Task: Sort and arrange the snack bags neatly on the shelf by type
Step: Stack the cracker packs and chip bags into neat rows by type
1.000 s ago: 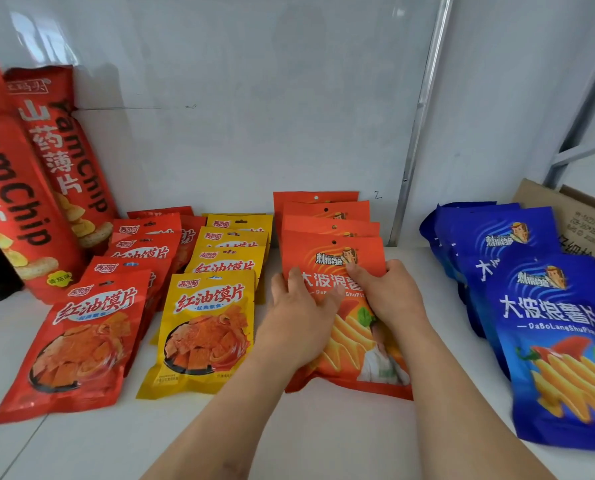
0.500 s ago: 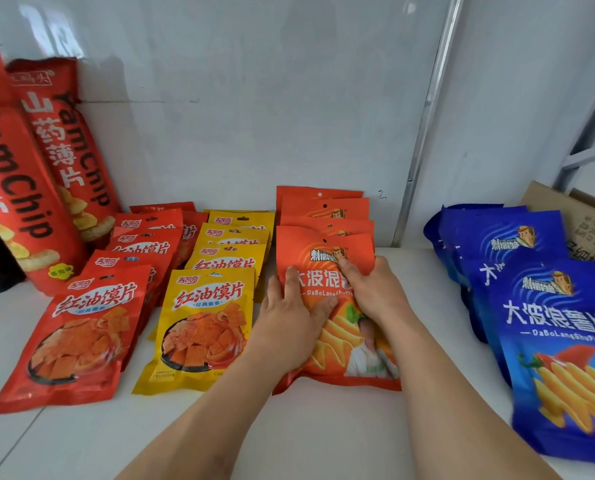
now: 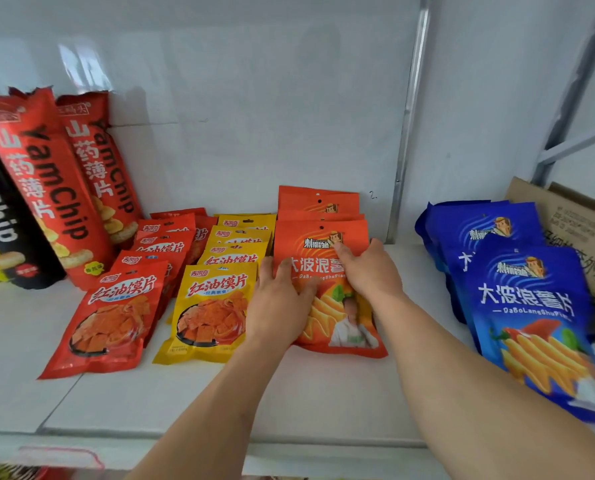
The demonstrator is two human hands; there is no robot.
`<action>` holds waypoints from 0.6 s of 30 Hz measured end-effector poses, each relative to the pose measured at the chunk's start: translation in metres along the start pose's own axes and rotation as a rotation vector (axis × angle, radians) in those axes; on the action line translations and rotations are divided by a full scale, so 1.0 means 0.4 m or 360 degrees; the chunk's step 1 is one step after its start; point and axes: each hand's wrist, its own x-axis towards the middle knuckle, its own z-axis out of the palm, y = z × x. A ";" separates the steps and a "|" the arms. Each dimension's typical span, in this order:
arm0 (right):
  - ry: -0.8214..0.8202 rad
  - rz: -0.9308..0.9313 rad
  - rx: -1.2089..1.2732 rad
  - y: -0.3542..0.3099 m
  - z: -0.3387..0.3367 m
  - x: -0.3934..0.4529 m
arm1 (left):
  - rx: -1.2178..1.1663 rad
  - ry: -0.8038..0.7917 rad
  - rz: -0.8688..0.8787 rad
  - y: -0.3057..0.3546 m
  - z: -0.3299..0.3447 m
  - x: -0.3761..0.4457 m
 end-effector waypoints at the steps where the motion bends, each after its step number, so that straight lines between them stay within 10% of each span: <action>1: 0.0030 -0.0022 -0.0019 -0.008 -0.006 -0.006 | 0.0007 0.0021 0.0011 0.002 -0.001 -0.004; 18: 0.0292 -0.0311 -0.0584 0.022 -0.200 -0.172 | 0.0076 0.0374 0.0447 0.094 -0.010 -0.047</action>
